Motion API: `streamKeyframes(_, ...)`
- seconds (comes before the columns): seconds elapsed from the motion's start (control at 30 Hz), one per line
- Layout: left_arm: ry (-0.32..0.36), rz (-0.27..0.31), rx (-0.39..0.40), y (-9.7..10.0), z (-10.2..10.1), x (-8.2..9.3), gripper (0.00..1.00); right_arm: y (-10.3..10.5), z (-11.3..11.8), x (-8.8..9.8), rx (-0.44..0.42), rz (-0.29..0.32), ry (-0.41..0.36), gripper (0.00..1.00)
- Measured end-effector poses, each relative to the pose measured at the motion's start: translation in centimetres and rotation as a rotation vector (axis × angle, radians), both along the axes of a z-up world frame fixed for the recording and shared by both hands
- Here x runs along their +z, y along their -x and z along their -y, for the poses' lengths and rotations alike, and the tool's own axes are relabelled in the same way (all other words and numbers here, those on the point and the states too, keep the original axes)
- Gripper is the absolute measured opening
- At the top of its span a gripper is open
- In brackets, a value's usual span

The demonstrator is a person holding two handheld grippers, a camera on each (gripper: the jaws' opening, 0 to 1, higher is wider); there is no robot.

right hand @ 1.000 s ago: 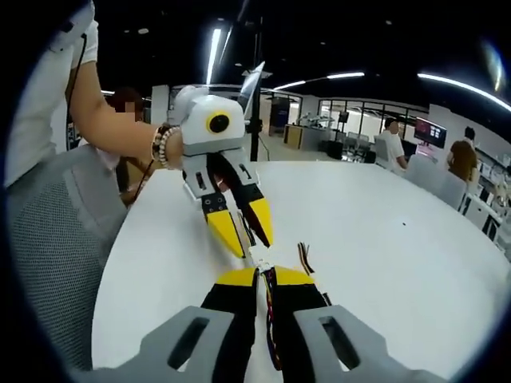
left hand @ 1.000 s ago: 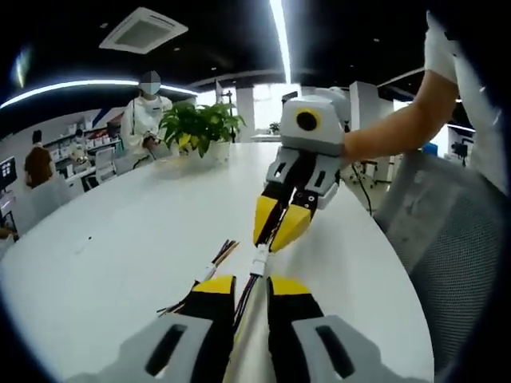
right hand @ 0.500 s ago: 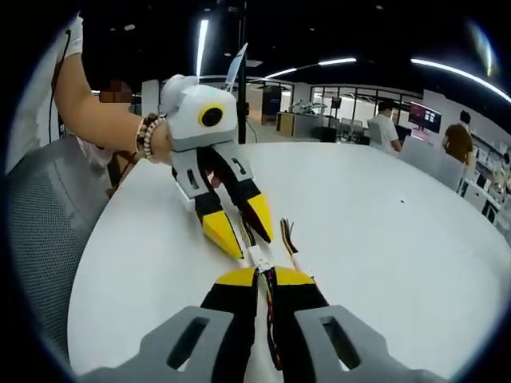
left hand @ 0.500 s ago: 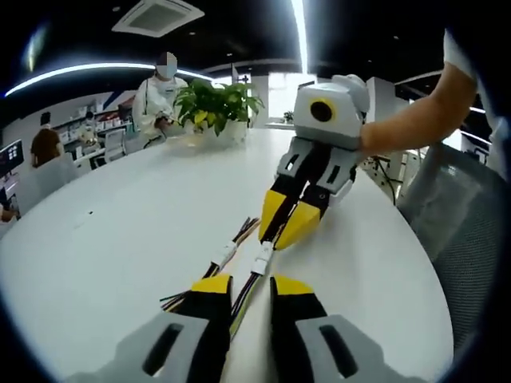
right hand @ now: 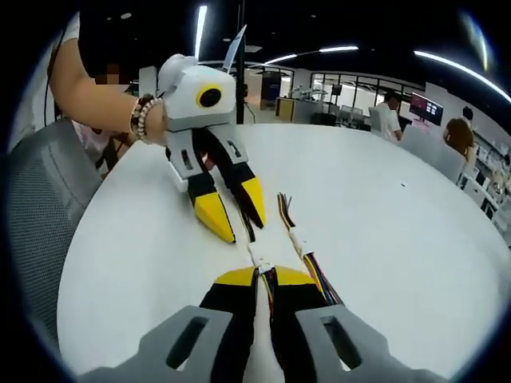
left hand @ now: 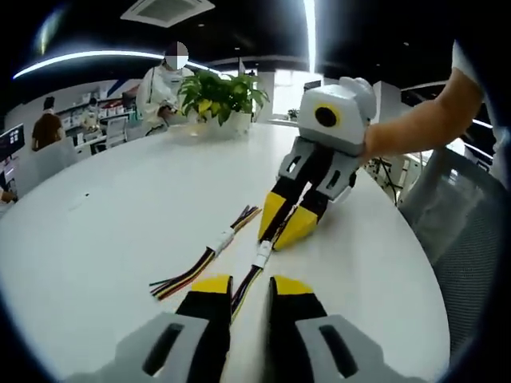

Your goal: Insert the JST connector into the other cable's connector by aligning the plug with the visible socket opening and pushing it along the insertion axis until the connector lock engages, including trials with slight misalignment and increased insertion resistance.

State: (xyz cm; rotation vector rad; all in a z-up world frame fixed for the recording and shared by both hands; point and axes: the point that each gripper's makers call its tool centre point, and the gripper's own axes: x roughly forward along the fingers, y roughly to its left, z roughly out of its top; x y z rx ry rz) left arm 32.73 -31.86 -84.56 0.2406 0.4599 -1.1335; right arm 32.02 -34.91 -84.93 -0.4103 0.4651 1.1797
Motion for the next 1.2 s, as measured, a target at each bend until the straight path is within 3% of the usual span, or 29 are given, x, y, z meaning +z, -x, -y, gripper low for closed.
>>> streamKeyframes(0.17, 0.002, -0.010, 0.007, 0.15, -0.09, -0.02, 0.13, -0.01, 0.03, -0.11, -0.007, -0.006, 0.002, 0.04)
streamKeyframes(0.27, 0.028, -0.044, 0.053, -0.05, -0.16, 0.03, 0.12, 0.05, 0.05, -0.15, -0.012, -0.001, -0.002, 0.04)
streamKeyframes(0.4, 0.019, 0.005, 0.076, -0.15, -0.26, -0.12, 0.08, 0.21, -0.04, -0.12, -0.033, 0.019, -0.007, 0.04)
streamKeyframes(0.53, 0.120, -0.036, 0.145, -0.49, -0.54, 0.01, 0.07, 0.08, -0.09, -0.14, -0.075, -0.021, -0.030, 0.04)
streamKeyframes(0.67, 0.102, 0.002, 0.158, -0.63, -0.64, -0.04, 0.03, 0.13, -0.12, -0.15, -0.068, 0.000, -0.019, 0.04)
streamKeyframes(0.87, 0.141, -0.007, 0.176, -0.64, -0.68, 0.03, 0.04, 0.11, -0.08, -0.12, -0.099, -0.013, -0.073, 0.04)
streamKeyframes(1.2, 0.148, -0.034, 0.173, -0.64, -0.62, 0.10, 0.04, 0.07, -0.17, -0.09, -0.129, -0.004, -0.052, 0.05)
